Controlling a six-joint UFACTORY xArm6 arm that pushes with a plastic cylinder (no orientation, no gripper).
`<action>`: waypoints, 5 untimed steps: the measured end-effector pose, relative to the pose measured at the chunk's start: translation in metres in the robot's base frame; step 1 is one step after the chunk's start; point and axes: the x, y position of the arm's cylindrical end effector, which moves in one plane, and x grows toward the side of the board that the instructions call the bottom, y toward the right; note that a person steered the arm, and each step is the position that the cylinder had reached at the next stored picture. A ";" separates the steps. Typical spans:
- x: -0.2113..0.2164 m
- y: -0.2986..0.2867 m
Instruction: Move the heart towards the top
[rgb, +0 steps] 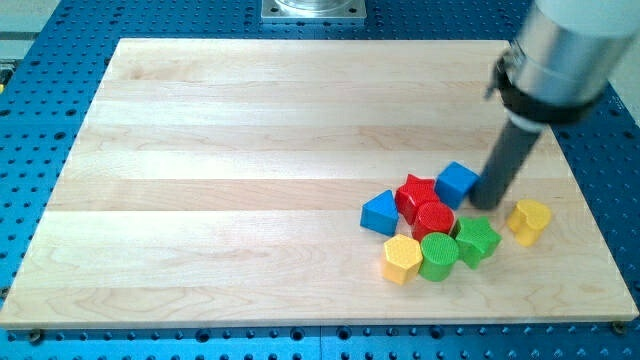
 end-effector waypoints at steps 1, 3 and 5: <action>0.004 -0.030; 0.010 -0.027; 0.038 0.082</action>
